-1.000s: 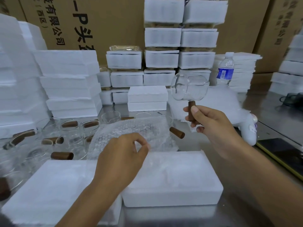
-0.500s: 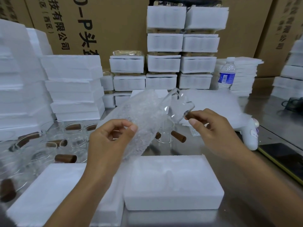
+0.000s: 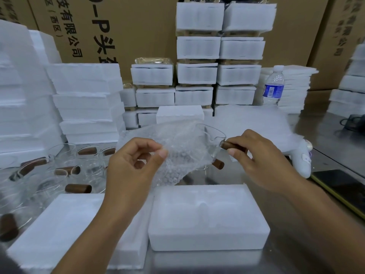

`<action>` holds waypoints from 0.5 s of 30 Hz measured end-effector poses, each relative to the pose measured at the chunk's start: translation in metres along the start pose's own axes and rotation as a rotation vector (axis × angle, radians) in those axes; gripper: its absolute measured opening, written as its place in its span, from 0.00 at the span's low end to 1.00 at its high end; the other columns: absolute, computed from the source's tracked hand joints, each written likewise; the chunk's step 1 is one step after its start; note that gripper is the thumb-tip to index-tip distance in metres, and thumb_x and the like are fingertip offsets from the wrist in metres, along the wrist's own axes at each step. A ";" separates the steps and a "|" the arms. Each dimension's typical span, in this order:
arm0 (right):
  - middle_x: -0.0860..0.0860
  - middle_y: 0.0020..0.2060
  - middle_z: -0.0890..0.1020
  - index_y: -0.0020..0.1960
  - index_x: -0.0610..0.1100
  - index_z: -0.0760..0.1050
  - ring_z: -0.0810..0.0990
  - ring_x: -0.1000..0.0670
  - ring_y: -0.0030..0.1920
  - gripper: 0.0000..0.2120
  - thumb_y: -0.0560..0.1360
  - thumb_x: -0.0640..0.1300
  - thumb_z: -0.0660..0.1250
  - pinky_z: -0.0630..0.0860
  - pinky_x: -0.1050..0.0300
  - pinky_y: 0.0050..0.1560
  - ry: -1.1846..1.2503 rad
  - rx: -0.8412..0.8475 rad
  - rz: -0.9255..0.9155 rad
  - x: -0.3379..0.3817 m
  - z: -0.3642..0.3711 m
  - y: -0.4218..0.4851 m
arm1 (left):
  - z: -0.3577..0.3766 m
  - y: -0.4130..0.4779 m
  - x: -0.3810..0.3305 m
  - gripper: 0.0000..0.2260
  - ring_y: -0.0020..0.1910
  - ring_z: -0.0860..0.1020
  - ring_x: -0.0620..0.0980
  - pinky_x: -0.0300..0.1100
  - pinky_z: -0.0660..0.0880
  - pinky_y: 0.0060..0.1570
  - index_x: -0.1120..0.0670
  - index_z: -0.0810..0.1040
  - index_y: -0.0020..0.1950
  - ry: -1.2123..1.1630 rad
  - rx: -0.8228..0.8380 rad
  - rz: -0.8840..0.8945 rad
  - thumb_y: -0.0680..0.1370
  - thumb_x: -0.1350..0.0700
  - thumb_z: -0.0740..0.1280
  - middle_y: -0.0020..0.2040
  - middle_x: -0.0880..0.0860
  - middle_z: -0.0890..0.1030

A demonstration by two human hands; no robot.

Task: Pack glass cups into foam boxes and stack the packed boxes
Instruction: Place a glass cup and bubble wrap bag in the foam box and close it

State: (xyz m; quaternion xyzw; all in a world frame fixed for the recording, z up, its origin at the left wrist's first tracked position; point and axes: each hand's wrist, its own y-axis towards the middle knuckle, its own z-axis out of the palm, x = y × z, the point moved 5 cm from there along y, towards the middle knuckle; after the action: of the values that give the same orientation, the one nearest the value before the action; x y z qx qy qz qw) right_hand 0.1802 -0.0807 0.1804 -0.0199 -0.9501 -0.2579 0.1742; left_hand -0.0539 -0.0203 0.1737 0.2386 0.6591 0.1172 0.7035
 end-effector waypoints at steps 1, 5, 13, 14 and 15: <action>0.52 0.41 0.72 0.56 0.50 0.77 0.72 0.54 0.42 0.10 0.79 0.48 0.59 0.72 0.54 0.46 0.032 -0.002 -0.004 0.002 0.001 0.000 | 0.001 0.000 0.000 0.06 0.36 0.76 0.40 0.30 0.73 0.39 0.49 0.79 0.40 0.051 0.027 0.020 0.66 0.54 0.74 0.39 0.44 0.82; 0.52 0.38 0.73 0.52 0.48 0.78 0.70 0.56 0.44 0.08 0.78 0.46 0.61 0.63 0.71 0.44 0.182 -0.036 -0.007 0.010 0.005 0.000 | 0.009 -0.002 0.001 0.14 0.35 0.73 0.39 0.28 0.68 0.36 0.48 0.78 0.45 0.222 0.147 0.092 0.69 0.65 0.74 0.40 0.43 0.81; 0.47 0.38 0.78 0.46 0.54 0.77 0.71 0.51 0.46 0.07 0.77 0.44 0.63 0.63 0.69 0.45 0.398 -0.026 -0.054 0.023 0.016 -0.003 | 0.012 -0.005 0.008 0.15 0.44 0.78 0.47 0.30 0.72 0.44 0.45 0.79 0.44 0.131 0.155 -0.028 0.67 0.36 0.68 0.41 0.47 0.82; 0.48 0.38 0.77 0.44 0.57 0.75 0.71 0.51 0.46 0.09 0.77 0.44 0.63 0.63 0.69 0.45 0.405 -0.020 -0.067 0.025 0.017 -0.003 | 0.011 -0.005 0.008 0.18 0.44 0.79 0.49 0.30 0.72 0.43 0.46 0.79 0.43 0.131 0.130 -0.037 0.68 0.33 0.67 0.40 0.48 0.82; 0.50 0.37 0.76 0.43 0.60 0.74 0.71 0.53 0.46 0.11 0.77 0.43 0.63 0.63 0.70 0.45 0.411 -0.016 -0.075 0.026 0.018 -0.004 | 0.011 -0.004 0.007 0.20 0.43 0.79 0.50 0.30 0.72 0.41 0.47 0.78 0.42 0.140 0.110 -0.043 0.66 0.32 0.68 0.39 0.48 0.82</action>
State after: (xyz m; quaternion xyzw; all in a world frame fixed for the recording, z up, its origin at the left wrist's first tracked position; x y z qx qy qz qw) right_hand 0.1495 -0.0767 0.1733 0.0670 -0.8925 -0.2704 0.3546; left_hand -0.0427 -0.0226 0.1655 0.2540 0.7171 0.0818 0.6438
